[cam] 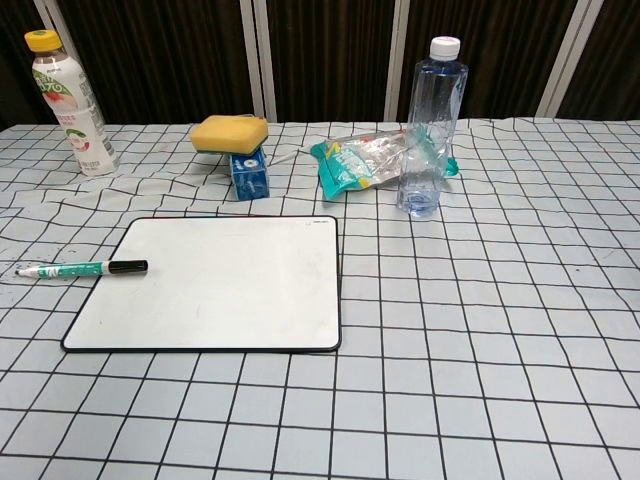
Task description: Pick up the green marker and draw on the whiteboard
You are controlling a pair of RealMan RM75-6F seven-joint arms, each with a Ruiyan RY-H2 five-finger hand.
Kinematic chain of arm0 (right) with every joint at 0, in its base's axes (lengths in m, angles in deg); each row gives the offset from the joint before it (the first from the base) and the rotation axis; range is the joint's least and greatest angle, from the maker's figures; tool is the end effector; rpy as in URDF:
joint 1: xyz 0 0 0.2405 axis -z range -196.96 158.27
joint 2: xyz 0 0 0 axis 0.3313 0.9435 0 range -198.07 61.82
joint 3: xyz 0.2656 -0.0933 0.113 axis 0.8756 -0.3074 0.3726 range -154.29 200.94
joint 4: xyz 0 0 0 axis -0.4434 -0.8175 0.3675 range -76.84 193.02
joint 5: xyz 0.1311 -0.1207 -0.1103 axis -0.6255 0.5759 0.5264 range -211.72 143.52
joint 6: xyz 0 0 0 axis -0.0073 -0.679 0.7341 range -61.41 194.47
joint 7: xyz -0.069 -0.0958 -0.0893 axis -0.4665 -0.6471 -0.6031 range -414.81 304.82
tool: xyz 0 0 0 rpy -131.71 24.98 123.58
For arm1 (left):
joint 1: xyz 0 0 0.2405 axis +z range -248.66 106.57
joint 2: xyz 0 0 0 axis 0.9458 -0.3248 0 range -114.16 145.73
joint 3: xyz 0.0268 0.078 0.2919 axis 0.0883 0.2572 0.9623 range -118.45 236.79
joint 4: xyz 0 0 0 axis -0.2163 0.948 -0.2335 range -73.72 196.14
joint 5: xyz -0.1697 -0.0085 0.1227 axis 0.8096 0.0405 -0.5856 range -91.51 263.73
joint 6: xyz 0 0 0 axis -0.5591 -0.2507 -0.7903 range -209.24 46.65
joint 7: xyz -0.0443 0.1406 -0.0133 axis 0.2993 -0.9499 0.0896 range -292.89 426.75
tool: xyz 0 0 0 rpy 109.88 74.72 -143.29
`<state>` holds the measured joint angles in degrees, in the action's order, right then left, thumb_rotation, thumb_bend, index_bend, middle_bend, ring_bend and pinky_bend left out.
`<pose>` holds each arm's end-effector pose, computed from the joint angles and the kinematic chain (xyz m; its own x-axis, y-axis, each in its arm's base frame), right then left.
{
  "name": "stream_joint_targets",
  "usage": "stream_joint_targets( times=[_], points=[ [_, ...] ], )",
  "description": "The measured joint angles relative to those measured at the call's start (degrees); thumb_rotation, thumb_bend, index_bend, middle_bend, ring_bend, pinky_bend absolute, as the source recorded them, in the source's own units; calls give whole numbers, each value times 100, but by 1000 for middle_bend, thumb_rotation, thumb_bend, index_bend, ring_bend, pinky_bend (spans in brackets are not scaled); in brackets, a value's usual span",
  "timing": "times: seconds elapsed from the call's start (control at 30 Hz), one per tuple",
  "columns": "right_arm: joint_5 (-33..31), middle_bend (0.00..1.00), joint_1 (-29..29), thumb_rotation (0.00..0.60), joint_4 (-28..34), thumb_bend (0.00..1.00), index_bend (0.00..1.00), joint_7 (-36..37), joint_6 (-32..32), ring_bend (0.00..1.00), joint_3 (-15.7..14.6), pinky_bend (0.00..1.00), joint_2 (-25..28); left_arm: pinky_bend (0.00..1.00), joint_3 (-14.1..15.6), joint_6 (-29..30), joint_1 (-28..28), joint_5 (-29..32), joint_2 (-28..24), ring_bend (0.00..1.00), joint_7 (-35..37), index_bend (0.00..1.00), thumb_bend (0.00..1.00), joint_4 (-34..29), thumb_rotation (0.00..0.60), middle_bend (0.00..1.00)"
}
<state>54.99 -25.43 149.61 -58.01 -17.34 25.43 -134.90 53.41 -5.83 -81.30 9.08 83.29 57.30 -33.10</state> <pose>-0.3436 -0.1929 0.1566 0.4209 -0.0265 0.9067 -0.9047 -0.0850 0.4175 -0.3466 0.2292 0.1462 0.4343 0.1053 0.8946 0.8979 0.0291 -0.4393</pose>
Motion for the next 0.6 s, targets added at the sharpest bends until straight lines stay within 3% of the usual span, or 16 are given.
stream_joint_targets(
  times=[0.37, 0.6],
  points=[
    [-34, 0, -5, 600, 12, 351, 0, 64, 28, 0, 8, 0, 19, 0, -572, -1062, -1023, 1522, 1014, 0, -1386, 405, 352, 522, 600, 0],
    [-49, 0, -13, 600, 15, 351, 0, 109, 49, 0, 12, 0, 32, 0, -722, -1344, -1537, 2213, 1724, 0, -2121, 424, 364, 990, 600, 0]
  ],
)
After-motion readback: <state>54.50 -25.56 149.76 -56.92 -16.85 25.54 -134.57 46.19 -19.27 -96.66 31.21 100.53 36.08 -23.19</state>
